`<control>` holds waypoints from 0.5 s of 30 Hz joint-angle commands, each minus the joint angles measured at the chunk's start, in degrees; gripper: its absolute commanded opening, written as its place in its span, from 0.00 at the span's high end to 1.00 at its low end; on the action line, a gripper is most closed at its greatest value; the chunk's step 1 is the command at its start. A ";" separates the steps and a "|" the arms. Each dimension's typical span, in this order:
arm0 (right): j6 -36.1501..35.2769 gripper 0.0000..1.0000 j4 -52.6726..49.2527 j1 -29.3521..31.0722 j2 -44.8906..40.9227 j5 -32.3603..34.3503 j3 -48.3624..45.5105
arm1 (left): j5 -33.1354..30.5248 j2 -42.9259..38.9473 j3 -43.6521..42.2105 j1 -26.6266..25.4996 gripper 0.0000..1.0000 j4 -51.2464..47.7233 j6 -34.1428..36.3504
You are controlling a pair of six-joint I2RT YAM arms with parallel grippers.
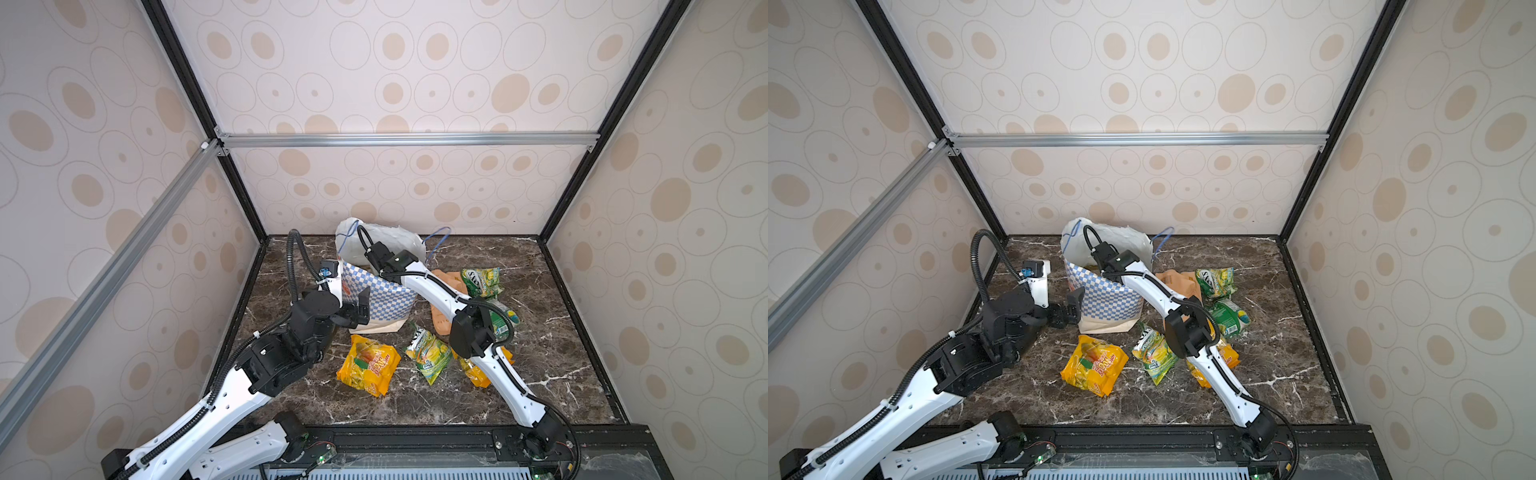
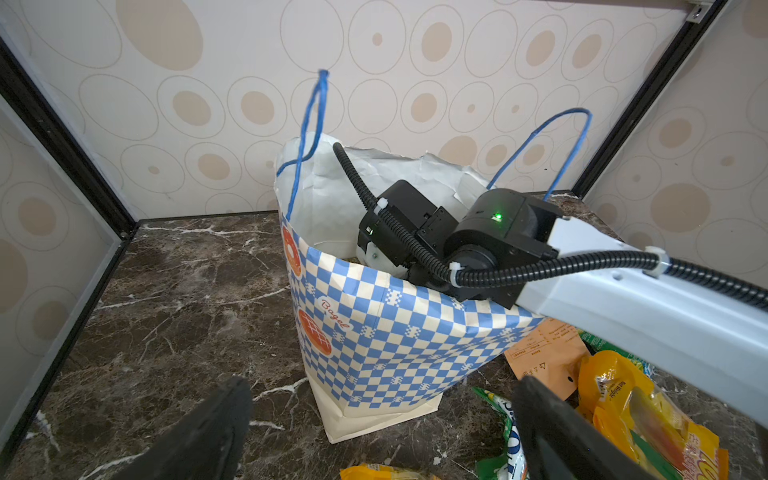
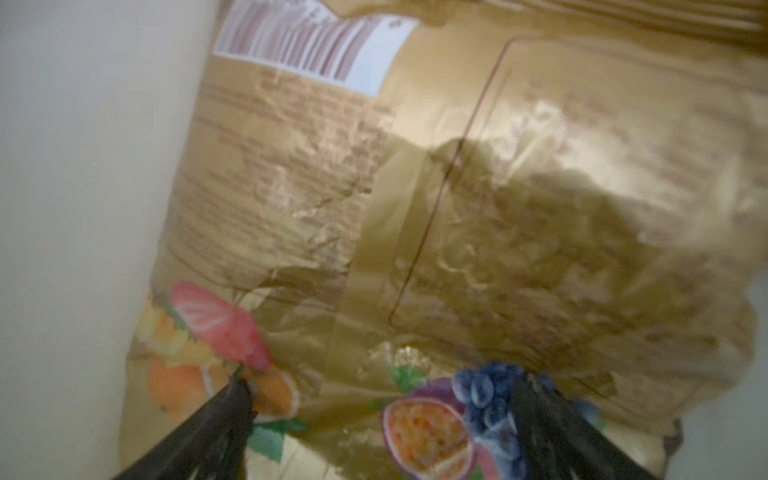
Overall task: Take the snacks out of the paper bag
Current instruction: 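Move the right gripper back into the checkered bag toward the gold pouch, then grasp the gold fruit-print pouch inside the bag with the right gripper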
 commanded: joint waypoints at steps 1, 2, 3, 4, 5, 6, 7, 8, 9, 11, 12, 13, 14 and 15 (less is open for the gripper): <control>0.61 0.00 -8.63 0.81 6.11 1.88 -1.07 | -0.22 -0.22 -0.20 0.50 0.02 0.64 0.33; 0.22 0.00 -9.31 1.12 6.96 2.08 -1.07 | -0.21 -0.14 -0.20 0.46 0.02 0.71 0.48; -0.18 0.00 -9.88 1.47 7.59 2.24 -1.07 | -0.20 -0.04 -0.20 0.53 0.02 0.75 0.51; -0.36 0.00 -10.41 1.76 8.23 2.43 -1.07 | -0.09 0.05 -0.20 0.49 0.02 0.90 0.57; -0.56 0.00 -10.76 2.16 8.83 2.46 -1.22 | 0.02 0.08 -0.20 0.47 0.02 0.99 0.59; -0.48 0.00 -11.04 2.28 9.33 2.44 -1.39 | 0.09 0.21 -0.20 0.52 0.02 1.07 0.59; -0.62 0.00 -11.61 2.63 9.77 3.35 -0.62 | 0.13 0.18 -0.20 0.51 0.02 1.13 0.47; -0.80 0.01 -11.61 2.82 9.73 3.90 -0.67 | 0.22 0.16 -0.28 0.45 0.02 1.17 0.51; -0.96 0.02 -11.36 2.83 9.64 3.94 -0.80 | 0.32 0.23 -0.29 0.52 0.02 1.21 0.46; -0.91 0.09 -11.28 2.85 9.67 4.11 -0.80 | 0.40 0.22 -0.29 0.47 0.02 1.16 0.42; -1.00 0.14 -11.27 2.83 9.63 4.11 -0.80 | 0.40 0.09 -0.29 0.47 0.02 1.10 0.31; -1.07 0.21 -11.26 2.86 9.63 4.05 -0.80 | 0.40 -0.02 -0.38 0.52 0.02 1.10 0.25; -1.15 0.30 -11.33 2.86 9.63 4.02 -0.87 | 0.44 -0.21 -0.46 0.49 0.02 1.05 0.11; -1.26 0.37 -11.33 2.83 9.63 3.94 -0.89 | 0.41 -0.38 -0.55 0.48 0.02 1.06 0.07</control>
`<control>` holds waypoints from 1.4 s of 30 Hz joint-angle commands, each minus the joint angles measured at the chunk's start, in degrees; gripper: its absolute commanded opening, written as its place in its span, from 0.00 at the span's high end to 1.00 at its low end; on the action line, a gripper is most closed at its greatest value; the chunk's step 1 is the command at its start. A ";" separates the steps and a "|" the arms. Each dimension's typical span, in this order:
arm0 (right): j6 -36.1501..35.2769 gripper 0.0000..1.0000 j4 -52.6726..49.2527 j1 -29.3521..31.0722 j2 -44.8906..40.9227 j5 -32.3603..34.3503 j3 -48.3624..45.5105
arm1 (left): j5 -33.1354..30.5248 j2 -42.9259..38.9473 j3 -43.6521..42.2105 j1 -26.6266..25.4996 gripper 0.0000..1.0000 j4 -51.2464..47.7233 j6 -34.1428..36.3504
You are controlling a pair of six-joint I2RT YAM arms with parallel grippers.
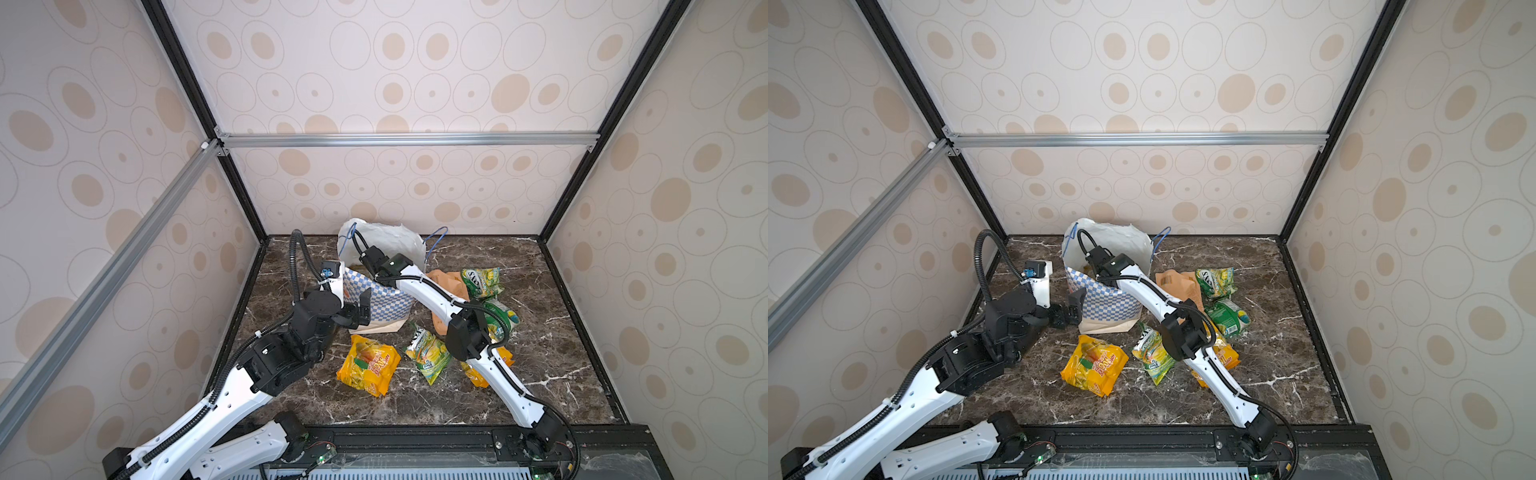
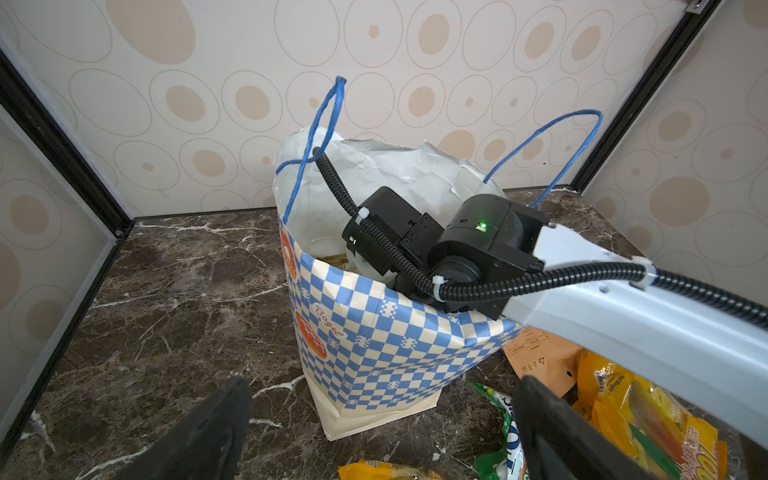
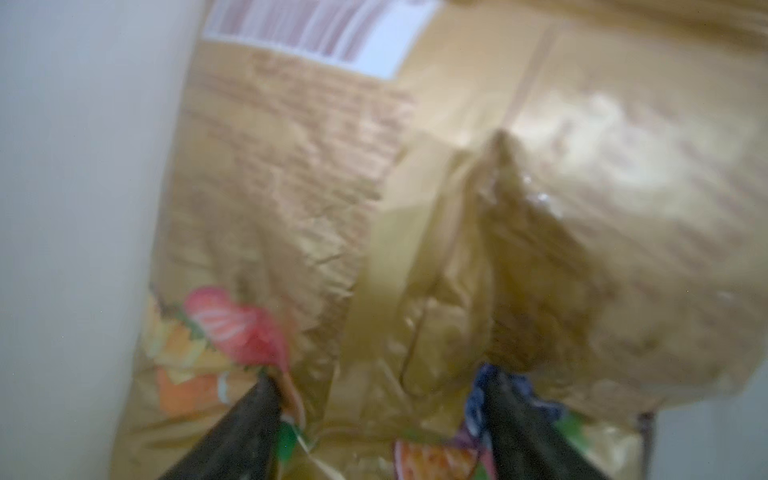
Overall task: Take the snacks out of the paper bag
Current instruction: 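Grasp the gold fruit-print pouch inside the bag with the right gripper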
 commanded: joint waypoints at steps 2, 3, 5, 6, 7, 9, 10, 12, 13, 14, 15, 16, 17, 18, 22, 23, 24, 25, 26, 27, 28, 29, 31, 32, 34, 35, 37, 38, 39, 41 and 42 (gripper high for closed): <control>-0.42 0.53 -10.50 1.02 7.49 -0.48 -3.43 | -0.22 -1.00 -0.31 0.42 0.02 0.99 -0.02; -0.46 0.59 -10.52 0.98 7.38 -0.65 -3.43 | -0.22 -1.09 -0.36 0.45 0.02 0.96 -0.10; -0.48 0.73 -10.21 0.96 6.73 -1.06 -3.75 | -0.21 -1.21 -0.29 0.38 0.02 0.78 -0.11; -0.35 0.79 -9.83 0.94 6.27 -1.20 -4.07 | -0.23 -1.30 -0.29 0.45 0.02 0.83 -0.11; -0.21 0.86 -9.44 1.00 5.69 -1.13 -4.42 | -0.26 -1.35 -0.21 0.40 0.02 0.77 -0.11; -0.18 0.95 -8.89 0.84 4.55 -0.75 -4.74 | -0.30 -1.30 -0.12 0.40 0.02 0.69 -0.11; -0.22 0.99 -8.66 0.92 3.80 -0.35 -4.76 | -0.30 -1.37 -0.09 0.47 0.02 0.64 -0.18; -0.40 1.00 -8.20 0.81 2.30 0.49 -4.74 | -0.30 -1.38 -0.12 0.47 0.02 0.65 -0.20; -0.48 1.00 -7.87 0.73 1.44 0.70 -4.74 | -0.30 -1.45 -0.10 0.50 0.02 0.68 -0.24; -0.48 1.00 -7.59 0.55 0.69 0.81 -4.74 | -0.26 -1.42 -0.16 0.48 0.02 0.66 -0.28; -0.60 1.00 -7.20 0.46 -0.32 0.94 -4.83 | -0.23 -1.42 -0.20 0.49 0.02 0.66 -0.35; -0.53 1.00 -6.75 0.40 -1.30 1.15 -4.83 | -0.14 -1.38 -0.20 0.41 0.02 0.62 -0.37; -0.48 1.00 -6.39 0.28 -2.18 1.25 -4.83 | -0.21 -1.39 -0.20 0.46 0.02 0.64 -0.42; -0.48 1.00 -5.87 0.24 -3.19 1.34 -4.83 | -0.21 -1.37 -0.20 0.42 0.02 0.67 -0.46; -0.48 1.00 -3.74 0.11 -7.06 1.91 -5.01 | -0.17 -1.29 -0.20 0.47 0.02 0.64 -0.46; -0.42 1.00 -3.22 0.06 -8.00 2.08 -5.09 | -0.22 -1.29 -0.20 0.51 0.02 0.67 -0.46; -0.39 1.00 -2.78 0.06 -8.87 2.28 -5.10 | -0.30 -1.44 -0.26 0.47 0.02 0.68 -0.46; -0.40 1.00 -2.27 0.09 -9.71 2.45 -5.10 | -0.30 -1.37 -0.29 0.47 0.02 0.68 -0.46; -0.36 1.00 -1.92 0.06 -10.42 2.65 -5.10 | -0.24 -1.42 -0.29 0.47 0.02 0.68 -0.37; -0.25 1.00 -1.57 0.05 -11.17 2.82 -5.10 | -0.34 -1.38 -0.30 0.48 0.02 0.68 -0.31; -0.34 1.00 -1.25 0.03 -11.93 2.92 -5.10 | -0.39 -1.40 -0.25 0.46 0.02 0.62 -0.28; -0.36 1.00 -1.08 -0.04 -12.62 2.92 -5.10 | -0.39 -1.37 -0.30 0.47 0.02 0.67 -0.28; -0.28 1.00 -0.88 -0.29 -14.16 3.24 -5.10 | -0.39 -1.41 -0.38 0.50 0.02 0.67 -0.28; -0.29 1.00 -0.82 -0.45 -14.79 3.40 -5.10 | -0.38 -1.46 -0.38 0.48 0.02 0.70 -0.28; -0.40 1.00 -0.57 -0.60 -16.28 3.54 -5.10 | -0.34 -1.37 -0.47 0.49 0.02 0.86 -0.25; -0.57 1.00 -0.40 -0.67 -16.97 3.71 -5.05 | -0.39 -1.38 -0.55 0.47 0.02 0.95 -0.20; -0.68 1.00 -0.12 -0.82 -18.36 3.98 -4.93 | -0.23 -1.25 -0.55 0.47 0.02 1.07 -0.20; -0.79 1.00 -0.02 -0.87 -18.85 4.11 -4.76 | -0.20 -1.24 -0.56 0.47 0.02 1.06 -0.20; -0.92 1.00 0.15 -0.97 -19.37 4.19 -4.62 | -0.12 -1.12 -0.47 0.50 0.02 1.16 -0.20; -0.89 1.00 0.43 -1.17 -20.35 4.29 -4.27 | 0.13 -1.13 -0.56 0.47 0.02 1.37 -0.20; -0.77 1.00 0.64 -1.28 -20.90 4.35 -4.15 | 0.14 -1.13 -0.57 0.47 0.02 1.34 -0.20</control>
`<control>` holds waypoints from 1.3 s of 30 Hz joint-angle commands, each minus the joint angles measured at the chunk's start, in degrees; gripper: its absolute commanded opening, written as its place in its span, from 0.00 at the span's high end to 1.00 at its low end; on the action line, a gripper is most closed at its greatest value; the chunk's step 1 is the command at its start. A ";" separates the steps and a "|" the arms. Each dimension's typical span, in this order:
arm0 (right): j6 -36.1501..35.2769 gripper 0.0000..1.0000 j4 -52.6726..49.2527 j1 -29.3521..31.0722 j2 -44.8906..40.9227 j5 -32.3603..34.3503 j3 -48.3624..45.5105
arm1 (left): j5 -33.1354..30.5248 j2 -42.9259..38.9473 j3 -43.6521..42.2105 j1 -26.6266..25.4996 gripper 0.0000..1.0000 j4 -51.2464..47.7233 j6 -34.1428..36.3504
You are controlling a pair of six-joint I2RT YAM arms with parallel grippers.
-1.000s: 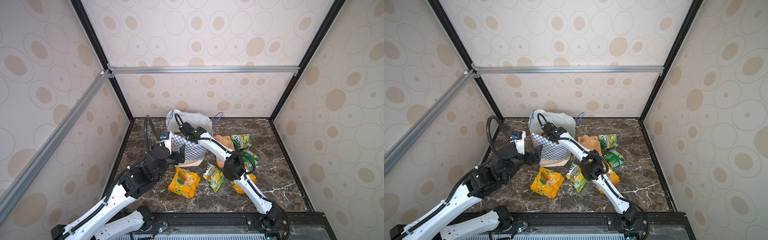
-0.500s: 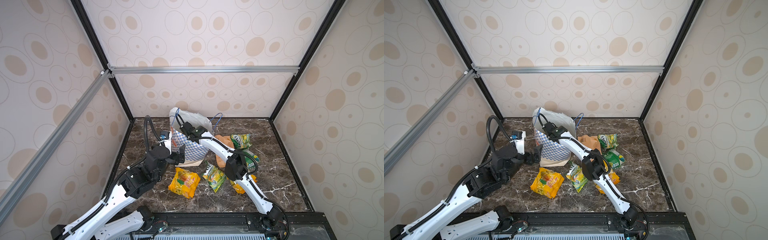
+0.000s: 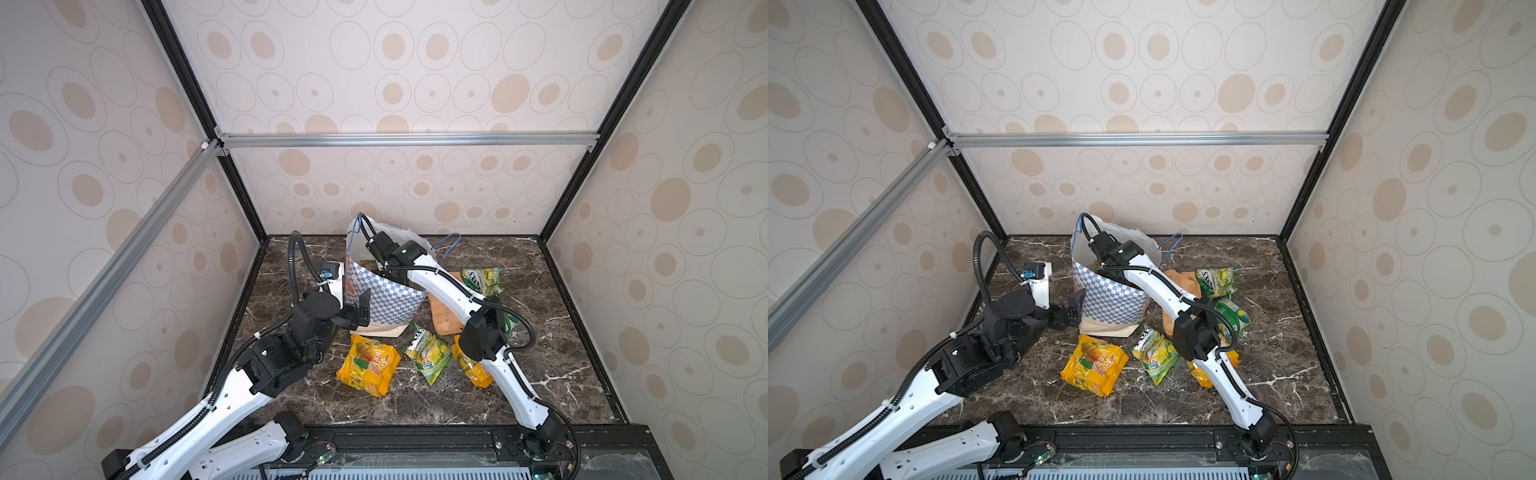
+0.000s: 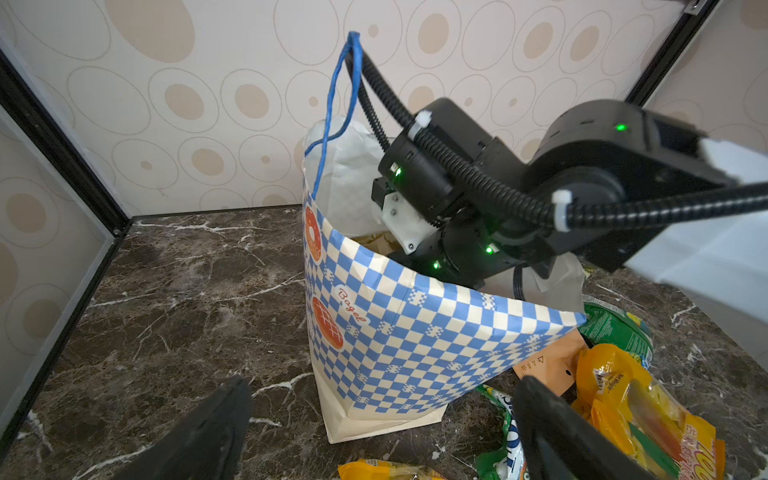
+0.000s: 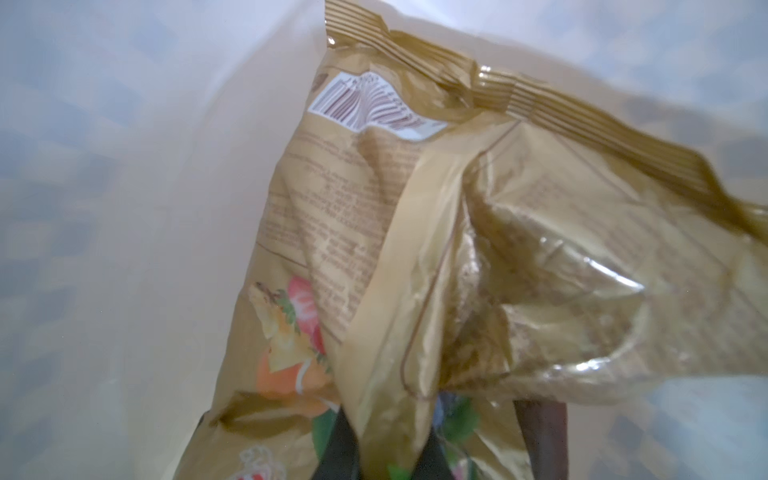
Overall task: Take the snacks out of the paper bag
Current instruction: 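Grasp the gold fruit-print pouch inside the bag with the right gripper, then lift the gold pouch up out of the checkered bag with the right gripper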
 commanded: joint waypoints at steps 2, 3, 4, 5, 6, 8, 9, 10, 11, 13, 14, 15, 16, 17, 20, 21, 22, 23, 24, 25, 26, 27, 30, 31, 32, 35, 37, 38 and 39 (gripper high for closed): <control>-0.39 1.00 3.37 -0.57 -7.40 2.09 2.14 | -0.21 -0.52 0.06 0.44 0.02 1.03 -0.22; -0.40 1.00 3.53 -0.77 -7.82 2.27 2.24 | -0.20 -0.63 0.06 0.40 0.02 1.02 -0.20; -0.35 1.00 3.75 -0.83 -8.24 2.35 2.33 | -0.14 -0.65 0.14 0.40 0.02 0.96 -0.22; -0.41 1.00 3.88 -0.99 -8.47 2.40 2.41 | -0.21 -0.69 0.14 0.41 0.02 0.95 -0.22; -0.40 1.00 4.00 -1.04 -8.81 2.51 2.64 | -0.27 -0.68 0.14 0.40 0.02 0.95 -0.15; -0.49 1.00 4.12 -1.19 -9.23 2.69 3.23 | -0.24 -0.72 0.14 0.41 0.02 0.95 -0.15; -0.58 1.00 4.18 -1.35 -9.42 2.93 3.60 | -0.28 -0.76 0.14 0.40 0.02 0.99 -0.09; -0.60 1.00 4.29 -1.49 -9.61 3.30 3.91 | -0.14 -0.76 0.14 0.40 0.02 1.08 0.01; -0.76 1.00 4.54 -1.54 -9.77 3.74 4.09 | -0.05 -0.89 0.06 0.40 0.02 1.25 0.17; -1.12 1.00 4.86 -1.98 -10.04 4.09 4.57 | 0.55 -1.10 -0.10 0.40 0.02 1.73 0.70; -1.04 1.00 4.75 -2.13 -10.16 4.17 4.94 | 0.72 -1.27 -0.25 0.42 0.02 1.95 0.86; -1.05 1.00 4.68 -2.20 -10.23 4.20 5.36 | 0.84 -1.53 -0.38 0.40 0.02 2.21 1.05; -1.05 1.00 4.62 -2.27 -10.40 4.33 5.74 | 0.89 -1.81 -0.60 0.43 0.02 2.34 1.16; -1.08 1.00 4.60 -2.32 -10.61 4.34 5.98 | 0.84 -2.04 -0.70 0.40 0.02 2.51 1.19; -0.87 1.00 5.19 -2.54 -11.66 4.41 6.12 | 0.84 -2.53 -1.13 0.40 0.02 2.89 1.43; -0.81 1.00 5.49 -2.58 -12.09 4.43 6.19 | 0.93 -2.66 -1.19 0.46 0.02 3.03 1.52; -0.74 1.00 5.71 -2.60 -12.55 4.51 6.21 | 1.02 -2.71 -1.26 0.45 0.02 3.06 1.51; -0.63 1.00 5.95 -2.71 -12.97 4.69 6.21 | 1.10 -2.74 -1.26 0.40 0.02 3.05 1.52; -0.55 1.00 6.25 -2.69 -13.48 5.08 6.21 | 1.16 -2.79 -1.26 0.42 0.02 3.06 1.57; -0.52 1.00 6.51 -2.83 -13.96 5.41 6.21 | 1.18 -2.78 -1.35 0.42 0.02 3.06 1.56; -0.52 1.00 6.71 -2.86 -14.31 5.68 6.21 | 1.19 -2.87 -1.42 0.40 0.02 3.06 1.53; -0.60 1.00 6.93 -2.93 -14.67 6.03 6.19 | 1.27 -2.92 -1.44 0.42 0.02 3.06 1.54; -0.57 1.00 7.80 -3.16 -15.49 6.28 6.38 | 1.94 -3.18 -1.52 0.41 0.02 3.26 1.52; -0.40 1.00 8.12 -3.29 -15.67 6.06 6.66 | 2.43 -3.29 -1.53 0.40 0.02 3.46 1.59; -0.30 1.00 8.14 -3.21 -15.65 5.97 7.03 | 2.84 -3.38 -1.53 0.40 0.02 3.74 1.81; -0.03 1.00 7.66 -3.25 -16.02 5.83 8.22 | 3.56 -3.66 -1.36 0.40 0.02 4.19 2.26; 0.01 1.00 7.74 -3.25 -16.82 6.11 8.23 | 3.89 -3.97 -1.44 0.40 0.02 4.48 2.55; -0.13 1.00 7.80 -3.29 -17.19 6.26 8.23 | 4.17 -4.01 -1.52 0.40 0.02 4.72 2.73; -0.08 1.00 8.02 -3.23 -17.71 6.34 8.18 | 4.67 -4.10 -1.60 0.41 0.02 4.92 2.92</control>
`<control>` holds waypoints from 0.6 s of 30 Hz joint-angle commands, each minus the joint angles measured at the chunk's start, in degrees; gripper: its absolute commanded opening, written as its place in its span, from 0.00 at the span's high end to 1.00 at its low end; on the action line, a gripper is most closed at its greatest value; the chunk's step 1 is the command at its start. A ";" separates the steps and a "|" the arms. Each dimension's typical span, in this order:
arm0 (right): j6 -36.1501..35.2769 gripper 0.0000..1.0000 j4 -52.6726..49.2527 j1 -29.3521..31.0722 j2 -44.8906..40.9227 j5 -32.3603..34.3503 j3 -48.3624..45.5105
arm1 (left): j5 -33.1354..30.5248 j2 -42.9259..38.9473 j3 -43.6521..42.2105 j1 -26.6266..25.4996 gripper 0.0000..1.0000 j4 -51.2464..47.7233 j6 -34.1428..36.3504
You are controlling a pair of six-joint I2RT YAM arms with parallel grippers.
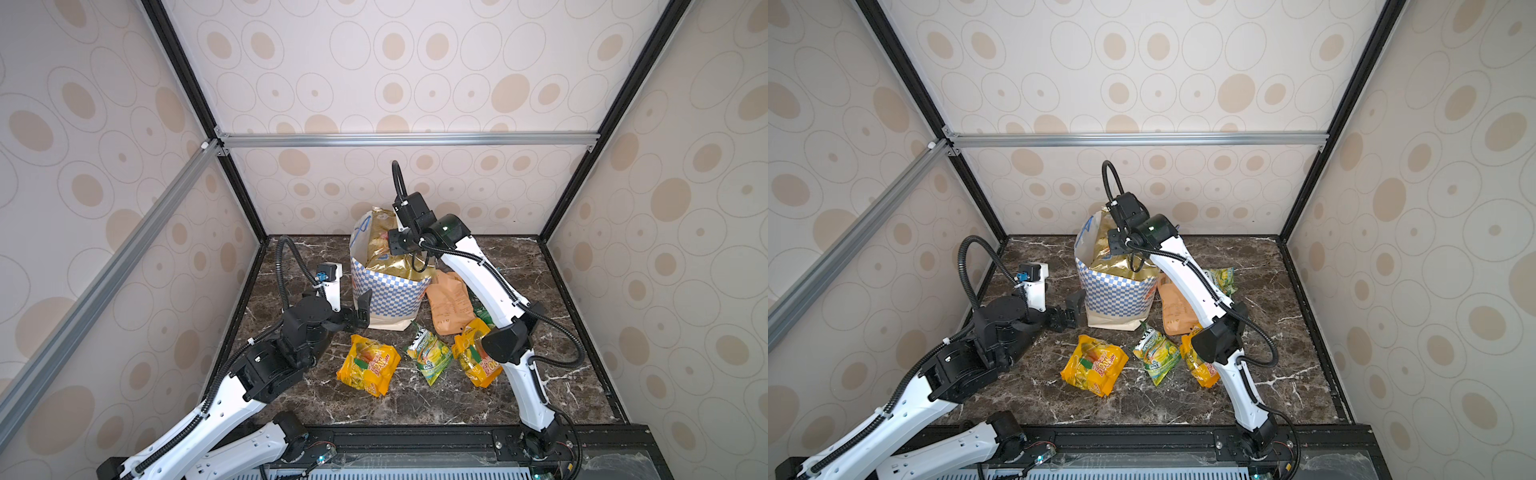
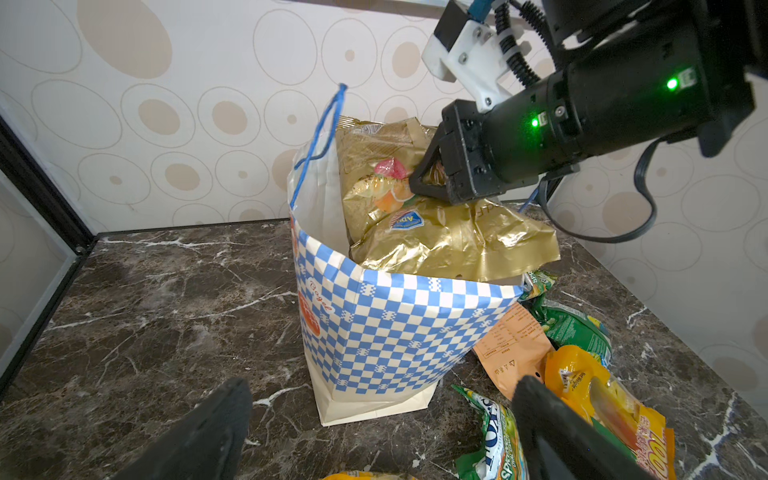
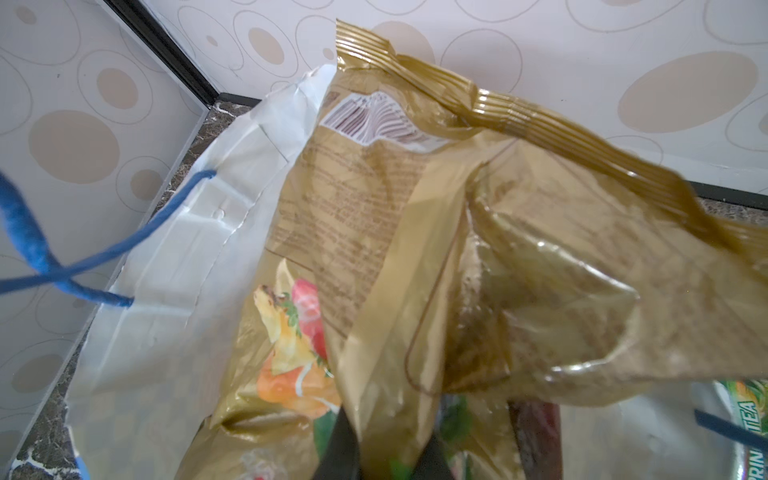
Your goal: Take the snacks out of the paper bag
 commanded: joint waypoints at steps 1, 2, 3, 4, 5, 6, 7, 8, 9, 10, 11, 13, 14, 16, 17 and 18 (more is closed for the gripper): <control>-0.09 1.00 6.18 -0.36 -6.21 2.03 3.01 | 1.69 -1.02 -0.07 0.40 0.02 2.06 1.70; -0.17 1.00 6.46 -0.32 -6.65 1.95 3.01 | 2.30 -1.06 -0.13 0.40 0.02 2.36 2.01; -0.25 1.00 6.81 -0.32 -7.20 1.76 2.94 | 2.90 -1.11 -0.17 0.40 0.02 2.68 2.21; -0.22 1.00 7.32 -0.36 -7.88 1.61 2.76 | 3.46 -1.18 -0.26 0.40 0.02 3.00 2.40; -0.23 1.00 7.71 -0.29 -8.40 1.53 2.58 | 3.91 -1.31 -0.35 0.40 0.02 3.20 2.56; -0.22 1.00 8.06 -0.34 -9.04 1.47 2.57 | 4.40 -1.44 -0.42 0.40 0.02 3.51 2.82; -0.31 1.00 8.32 -0.30 -9.66 1.49 2.57 | 4.98 -1.70 -0.57 0.40 0.02 3.83 3.03; -0.38 1.00 8.49 -0.31 -10.27 1.54 2.57 | 5.34 -2.00 -0.74 0.40 0.02 4.18 3.19; -0.53 1.00 8.46 -0.31 -11.00 1.71 2.57 | 5.80 -2.37 -1.01 0.40 0.02 4.64 3.43; -0.65 1.00 8.42 -0.29 -11.74 1.83 2.52 | 6.31 -2.79 -1.20 0.41 0.02 5.00 3.61; -0.71 1.00 8.22 -0.30 -12.43 2.02 2.54 | 6.81 -3.08 -1.31 0.40 0.02 5.37 3.85; -0.87 1.00 7.86 -0.27 -14.24 2.07 2.44 | 8.00 -3.69 -1.57 0.40 0.02 6.10 4.42; -0.90 1.00 7.76 -0.25 -15.11 2.03 2.34 | 8.44 -3.89 -1.58 0.40 0.02 6.32 4.70; -1.06 1.00 7.69 0.05 -17.05 1.92 1.82 | 9.30 -4.17 -1.50 0.40 0.02 6.90 5.32; -1.07 1.00 7.76 0.07 -17.91 1.86 1.54 | 9.44 -4.22 -1.38 0.40 0.02 6.99 5.54; -1.17 1.00 7.91 0.30 -18.88 1.71 1.15 | 9.53 -4.28 -1.19 0.40 0.02 7.03 5.76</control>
